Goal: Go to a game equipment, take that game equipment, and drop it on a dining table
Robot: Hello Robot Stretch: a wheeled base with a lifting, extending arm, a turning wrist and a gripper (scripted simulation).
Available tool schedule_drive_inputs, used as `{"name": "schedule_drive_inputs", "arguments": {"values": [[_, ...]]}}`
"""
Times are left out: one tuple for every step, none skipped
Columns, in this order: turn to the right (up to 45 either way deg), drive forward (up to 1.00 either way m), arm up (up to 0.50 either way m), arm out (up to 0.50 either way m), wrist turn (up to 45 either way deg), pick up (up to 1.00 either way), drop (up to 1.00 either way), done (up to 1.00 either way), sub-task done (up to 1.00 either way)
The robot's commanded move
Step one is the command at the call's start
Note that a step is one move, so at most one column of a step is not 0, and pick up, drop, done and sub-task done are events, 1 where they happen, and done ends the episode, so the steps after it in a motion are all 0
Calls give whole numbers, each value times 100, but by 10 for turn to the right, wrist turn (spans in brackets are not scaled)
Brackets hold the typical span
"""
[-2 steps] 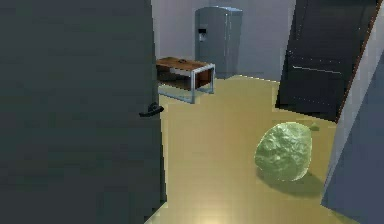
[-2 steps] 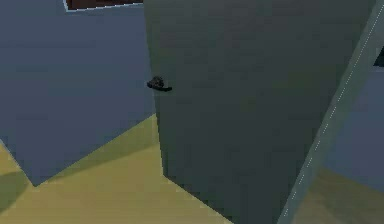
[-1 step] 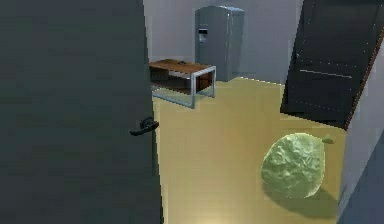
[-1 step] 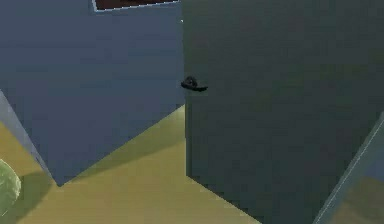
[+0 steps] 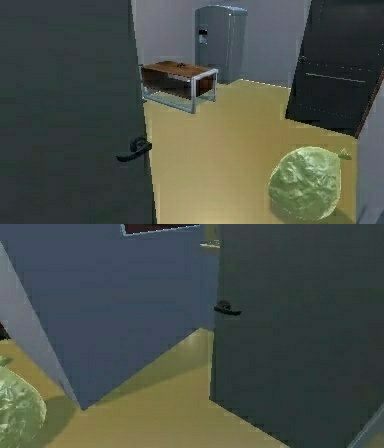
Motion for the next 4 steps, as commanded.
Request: {"name": "schedule_drive_inputs", "arguments": {"values": [[150,0,0,0,0,0,0,0,0],[0,70,0,0,0,0,0,0,0],[-270,0,0,0,0,0,0,0,0],[-30,0,0,0,0,0,0,0,0]]}}
